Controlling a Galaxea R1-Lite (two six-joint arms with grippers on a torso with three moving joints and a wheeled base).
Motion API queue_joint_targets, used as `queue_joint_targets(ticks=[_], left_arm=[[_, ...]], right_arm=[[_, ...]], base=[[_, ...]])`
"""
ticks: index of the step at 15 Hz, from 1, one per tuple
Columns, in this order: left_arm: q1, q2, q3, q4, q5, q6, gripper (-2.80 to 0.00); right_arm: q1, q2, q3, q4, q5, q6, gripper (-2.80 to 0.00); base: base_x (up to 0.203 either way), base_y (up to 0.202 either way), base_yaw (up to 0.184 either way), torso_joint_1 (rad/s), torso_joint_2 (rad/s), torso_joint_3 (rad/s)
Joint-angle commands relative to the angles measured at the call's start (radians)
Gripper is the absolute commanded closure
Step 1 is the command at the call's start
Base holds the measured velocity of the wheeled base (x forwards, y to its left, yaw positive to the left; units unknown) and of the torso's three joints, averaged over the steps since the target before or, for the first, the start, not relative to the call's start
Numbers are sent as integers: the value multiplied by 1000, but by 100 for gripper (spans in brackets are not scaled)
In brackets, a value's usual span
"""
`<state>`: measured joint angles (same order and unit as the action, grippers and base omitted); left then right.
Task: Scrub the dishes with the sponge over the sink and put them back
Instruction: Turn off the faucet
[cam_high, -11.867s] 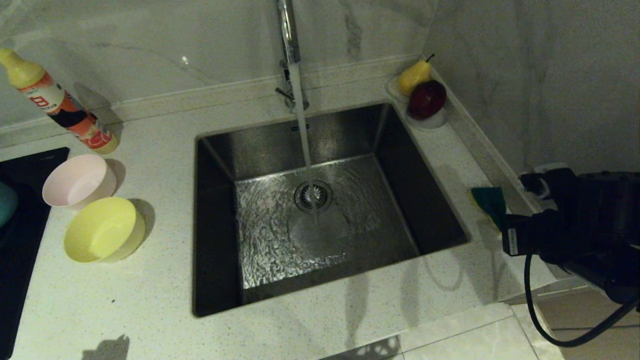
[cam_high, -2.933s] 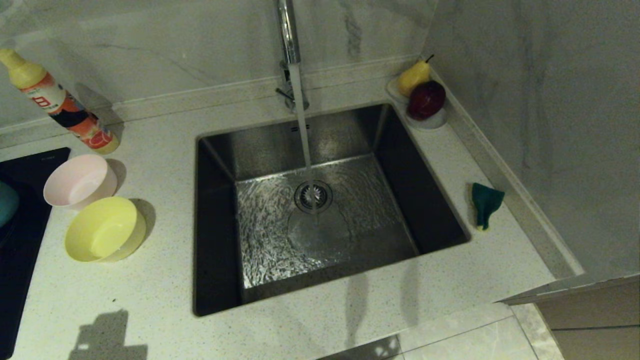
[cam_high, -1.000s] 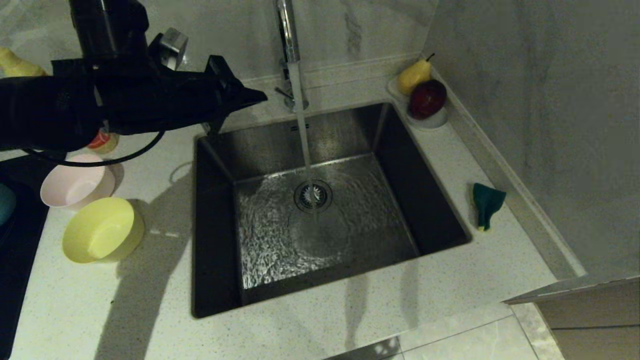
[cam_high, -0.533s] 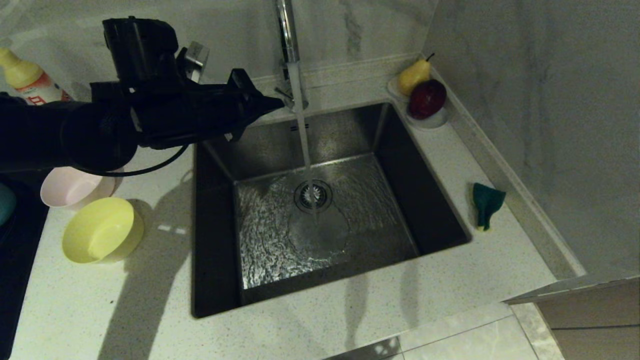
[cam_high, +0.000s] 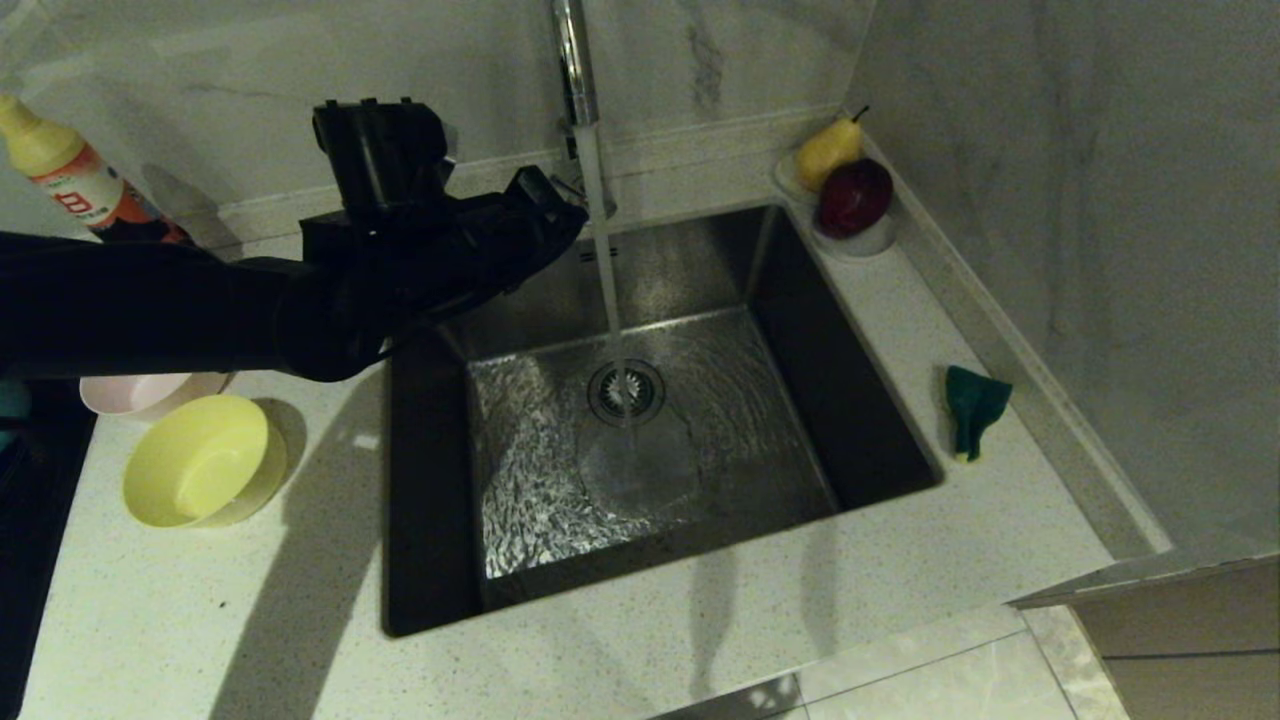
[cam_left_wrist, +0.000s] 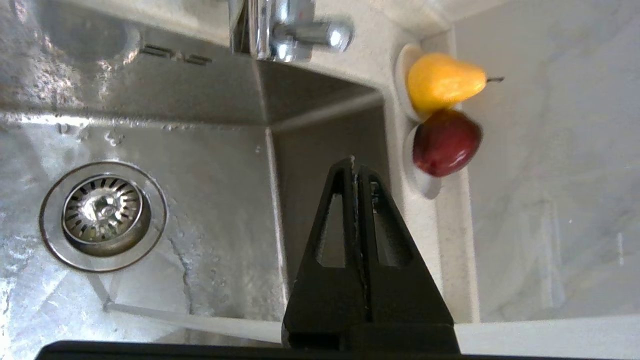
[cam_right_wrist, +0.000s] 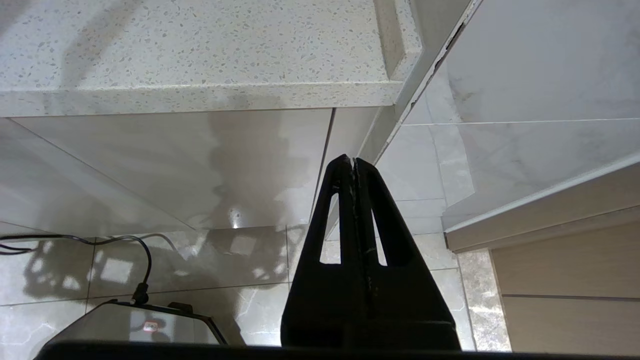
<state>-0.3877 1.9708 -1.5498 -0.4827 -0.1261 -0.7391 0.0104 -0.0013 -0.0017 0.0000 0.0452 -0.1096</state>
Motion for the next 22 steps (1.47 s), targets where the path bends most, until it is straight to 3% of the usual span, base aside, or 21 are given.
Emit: queue_joint_targets(ticks=[1, 4, 8, 18, 22], left_arm=[[0, 25, 13, -42, 7, 0, 0], [4, 54, 21, -149, 48, -4, 0], [20, 76, 25, -282, 48, -15, 0], [85, 118, -35, -287, 40, -40, 0], [85, 70, 12, -285, 28, -61, 0]], right_arm=[[0, -3, 0, 0, 1, -1, 0], [0, -3, 0, 0, 1, -1, 0], [0, -3, 0, 0, 1, -1, 0], [0, -3, 0, 0, 1, -1, 0], [0, -3, 0, 0, 1, -1, 0]], base=[[0, 0, 0, 0, 0, 0], [0, 0, 0, 0, 0, 0], [0, 0, 0, 0, 0, 0], [0, 0, 0, 0, 0, 0], [0, 0, 0, 0, 0, 0]])
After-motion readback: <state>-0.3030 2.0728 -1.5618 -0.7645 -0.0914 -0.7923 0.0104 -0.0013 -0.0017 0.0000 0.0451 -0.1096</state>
